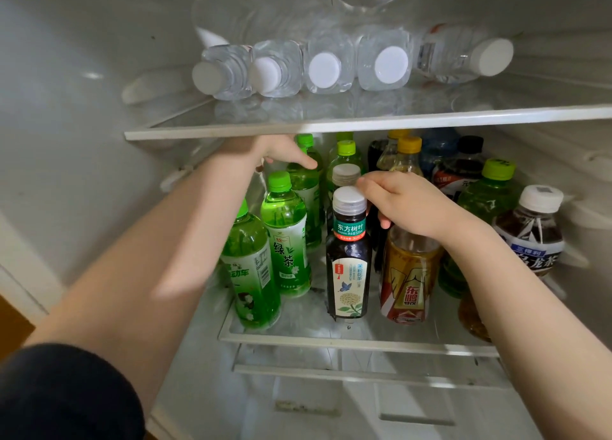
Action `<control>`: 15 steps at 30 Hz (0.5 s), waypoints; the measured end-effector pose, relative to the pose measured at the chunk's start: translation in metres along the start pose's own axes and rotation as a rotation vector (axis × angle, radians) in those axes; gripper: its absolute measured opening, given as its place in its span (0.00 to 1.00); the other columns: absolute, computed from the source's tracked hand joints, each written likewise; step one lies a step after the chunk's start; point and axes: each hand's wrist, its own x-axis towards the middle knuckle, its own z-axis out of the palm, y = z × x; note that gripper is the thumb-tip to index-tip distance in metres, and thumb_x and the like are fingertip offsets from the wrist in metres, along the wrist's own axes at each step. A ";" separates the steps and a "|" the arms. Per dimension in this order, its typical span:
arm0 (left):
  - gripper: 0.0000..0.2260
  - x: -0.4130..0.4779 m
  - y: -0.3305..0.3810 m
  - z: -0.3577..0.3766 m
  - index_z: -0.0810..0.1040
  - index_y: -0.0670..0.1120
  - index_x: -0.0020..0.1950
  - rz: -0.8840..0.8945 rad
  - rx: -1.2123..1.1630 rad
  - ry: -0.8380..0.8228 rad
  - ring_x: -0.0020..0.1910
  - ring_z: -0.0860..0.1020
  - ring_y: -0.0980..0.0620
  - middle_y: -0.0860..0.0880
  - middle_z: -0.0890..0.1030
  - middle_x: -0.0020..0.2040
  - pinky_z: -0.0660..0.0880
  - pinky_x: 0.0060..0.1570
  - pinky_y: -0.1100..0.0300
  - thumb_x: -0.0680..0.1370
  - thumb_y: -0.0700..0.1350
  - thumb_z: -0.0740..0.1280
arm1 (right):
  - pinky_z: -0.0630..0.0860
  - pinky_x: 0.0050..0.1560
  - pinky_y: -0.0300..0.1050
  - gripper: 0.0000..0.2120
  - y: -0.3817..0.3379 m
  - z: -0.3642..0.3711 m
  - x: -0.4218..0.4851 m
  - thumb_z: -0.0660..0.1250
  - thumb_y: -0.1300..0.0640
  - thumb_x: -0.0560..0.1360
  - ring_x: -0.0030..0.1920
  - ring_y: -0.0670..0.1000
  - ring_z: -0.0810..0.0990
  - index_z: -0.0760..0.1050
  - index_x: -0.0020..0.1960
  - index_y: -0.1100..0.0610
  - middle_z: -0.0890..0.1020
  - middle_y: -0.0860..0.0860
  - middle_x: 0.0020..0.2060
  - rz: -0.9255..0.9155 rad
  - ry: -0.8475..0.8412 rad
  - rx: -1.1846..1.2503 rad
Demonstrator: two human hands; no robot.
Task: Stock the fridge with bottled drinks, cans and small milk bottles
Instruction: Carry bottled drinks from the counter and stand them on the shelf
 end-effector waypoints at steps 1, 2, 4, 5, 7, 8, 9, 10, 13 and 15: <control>0.35 -0.007 0.002 0.000 0.54 0.45 0.77 0.006 -0.011 0.018 0.72 0.64 0.43 0.44 0.60 0.76 0.67 0.58 0.54 0.77 0.57 0.65 | 0.71 0.42 0.44 0.19 0.000 0.000 0.000 0.50 0.47 0.81 0.32 0.46 0.76 0.76 0.47 0.55 0.74 0.47 0.23 0.000 -0.001 -0.001; 0.34 -0.014 0.002 0.000 0.55 0.46 0.77 0.014 -0.013 0.042 0.71 0.65 0.44 0.44 0.61 0.76 0.67 0.56 0.55 0.77 0.57 0.65 | 0.72 0.42 0.43 0.19 0.000 0.000 0.000 0.50 0.47 0.81 0.32 0.46 0.76 0.77 0.48 0.55 0.74 0.47 0.23 0.000 -0.002 -0.003; 0.33 -0.031 -0.002 0.000 0.58 0.49 0.76 0.014 0.027 0.060 0.68 0.68 0.44 0.47 0.62 0.75 0.71 0.56 0.56 0.76 0.60 0.65 | 0.72 0.43 0.42 0.19 0.000 0.000 0.000 0.50 0.47 0.81 0.32 0.46 0.76 0.77 0.50 0.55 0.75 0.47 0.23 0.001 -0.001 0.001; 0.33 -0.041 -0.005 0.001 0.61 0.51 0.75 0.007 0.032 0.034 0.68 0.69 0.44 0.48 0.62 0.75 0.73 0.59 0.54 0.74 0.62 0.65 | 0.72 0.43 0.43 0.19 0.001 0.000 -0.001 0.50 0.47 0.81 0.32 0.46 0.76 0.77 0.50 0.55 0.75 0.47 0.23 0.002 0.000 0.003; 0.33 -0.057 -0.010 0.004 0.66 0.52 0.72 0.007 -0.014 -0.053 0.64 0.72 0.46 0.50 0.66 0.72 0.76 0.56 0.56 0.71 0.62 0.69 | 0.72 0.43 0.44 0.19 0.002 0.001 -0.001 0.50 0.47 0.81 0.32 0.46 0.77 0.77 0.50 0.54 0.74 0.47 0.23 0.003 0.006 0.005; 0.31 -0.063 -0.011 0.006 0.69 0.52 0.69 0.019 -0.021 -0.083 0.60 0.74 0.48 0.50 0.68 0.68 0.77 0.49 0.61 0.69 0.60 0.72 | 0.72 0.43 0.44 0.19 0.002 0.002 -0.001 0.50 0.47 0.81 0.32 0.46 0.77 0.77 0.51 0.55 0.74 0.46 0.22 0.002 0.007 0.005; 0.29 -0.069 -0.011 0.008 0.71 0.53 0.66 0.038 0.004 -0.088 0.52 0.77 0.49 0.50 0.69 0.62 0.77 0.40 0.64 0.68 0.58 0.74 | 0.72 0.43 0.42 0.19 0.003 0.002 0.000 0.50 0.48 0.82 0.32 0.46 0.78 0.77 0.51 0.55 0.75 0.46 0.22 -0.001 0.003 0.003; 0.25 -0.072 -0.011 0.010 0.73 0.53 0.61 0.065 0.050 -0.068 0.45 0.77 0.50 0.50 0.69 0.58 0.76 0.34 0.65 0.67 0.54 0.76 | 0.71 0.44 0.40 0.19 0.003 0.002 0.000 0.50 0.48 0.82 0.32 0.47 0.78 0.77 0.52 0.55 0.76 0.42 0.22 -0.005 -0.004 -0.002; 0.16 -0.076 -0.010 0.010 0.75 0.55 0.46 0.174 0.122 0.063 0.50 0.79 0.45 0.48 0.73 0.56 0.78 0.49 0.52 0.65 0.48 0.79 | 0.70 0.43 0.38 0.19 0.004 0.001 0.002 0.50 0.48 0.82 0.31 0.46 0.77 0.77 0.52 0.55 0.75 0.31 0.24 -0.009 -0.023 -0.018; 0.16 -0.079 -0.012 0.010 0.74 0.58 0.41 0.233 0.101 0.087 0.57 0.76 0.45 0.49 0.74 0.58 0.74 0.57 0.48 0.63 0.47 0.79 | 0.69 0.41 0.36 0.19 0.005 0.002 0.002 0.50 0.48 0.82 0.30 0.45 0.77 0.77 0.51 0.55 0.76 0.35 0.23 0.004 -0.011 -0.006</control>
